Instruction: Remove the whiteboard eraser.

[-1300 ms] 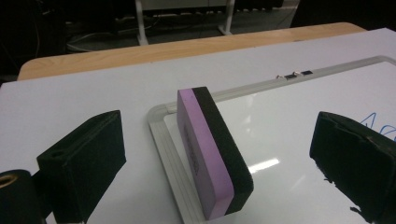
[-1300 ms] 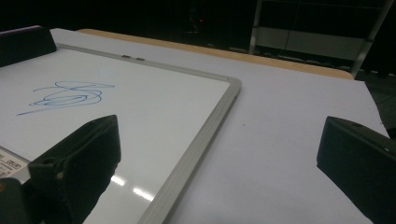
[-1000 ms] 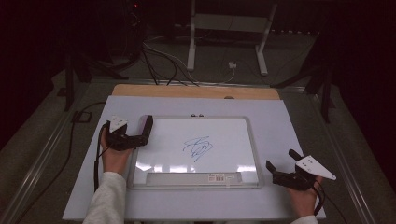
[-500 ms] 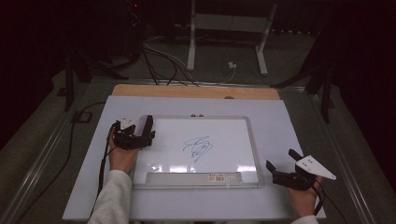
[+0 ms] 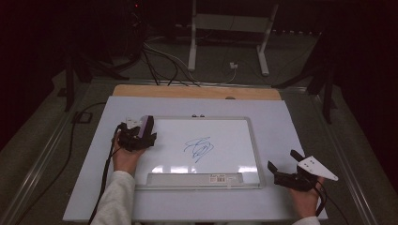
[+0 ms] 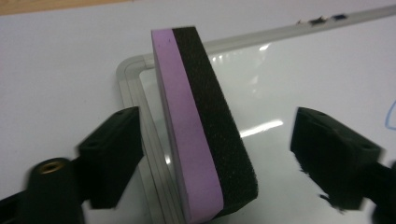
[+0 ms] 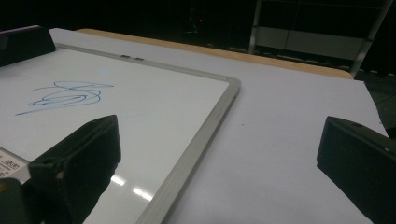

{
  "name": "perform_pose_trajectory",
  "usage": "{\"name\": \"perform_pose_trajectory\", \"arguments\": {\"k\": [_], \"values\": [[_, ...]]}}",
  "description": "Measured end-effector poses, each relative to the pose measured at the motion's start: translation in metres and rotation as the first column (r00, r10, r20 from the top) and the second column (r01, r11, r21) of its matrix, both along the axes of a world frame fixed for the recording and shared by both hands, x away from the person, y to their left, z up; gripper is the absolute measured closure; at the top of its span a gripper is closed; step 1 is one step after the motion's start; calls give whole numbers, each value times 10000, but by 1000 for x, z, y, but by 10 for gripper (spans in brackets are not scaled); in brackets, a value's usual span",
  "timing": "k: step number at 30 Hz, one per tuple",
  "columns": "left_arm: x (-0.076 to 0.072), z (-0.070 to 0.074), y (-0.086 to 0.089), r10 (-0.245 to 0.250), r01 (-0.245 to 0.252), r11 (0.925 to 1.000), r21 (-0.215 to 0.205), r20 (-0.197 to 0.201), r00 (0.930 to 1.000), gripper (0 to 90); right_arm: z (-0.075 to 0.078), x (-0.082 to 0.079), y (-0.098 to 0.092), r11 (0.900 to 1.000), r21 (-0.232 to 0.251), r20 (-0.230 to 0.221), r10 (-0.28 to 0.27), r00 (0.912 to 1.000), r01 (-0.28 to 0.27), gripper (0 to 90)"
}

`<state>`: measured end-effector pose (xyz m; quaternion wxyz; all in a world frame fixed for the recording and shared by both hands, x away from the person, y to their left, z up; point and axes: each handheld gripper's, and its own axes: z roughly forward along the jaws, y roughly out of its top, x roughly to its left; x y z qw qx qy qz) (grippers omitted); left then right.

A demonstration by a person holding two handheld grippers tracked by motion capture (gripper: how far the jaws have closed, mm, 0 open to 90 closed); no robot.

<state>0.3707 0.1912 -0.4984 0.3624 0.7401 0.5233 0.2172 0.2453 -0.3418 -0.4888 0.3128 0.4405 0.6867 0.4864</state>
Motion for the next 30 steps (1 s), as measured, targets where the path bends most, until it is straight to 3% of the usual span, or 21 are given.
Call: {"name": "perform_pose_trajectory", "arguments": {"k": [4,5,7,12,17,30], "values": [[0,-1,-2,30,-29,9999,167,-66,10000,423,0,0,0,10000,3,-5,-19,10000,19,0],[0,-1,-2,142,-140,9993,335,-38,9999,423,0,0,0,10000,3,-5,-19,10000,19,0],[0,1,2,319,-316,9986,432,-47,9995,552,0,0,-1,10000,5,13,-23,10000,23,0],[-2,4,3,406,-410,9983,426,92,9991,638,0,0,0,10000,-6,-1,-22,10000,22,0],[-4,12,3,585,-598,9979,254,499,9970,643,0,0,0,10000,-9,4,-29,10000,29,0],[-13,37,-7,-84,68,9999,135,1170,9931,643,0,0,0,10000,-43,-23,-45,10000,45,0]]}}
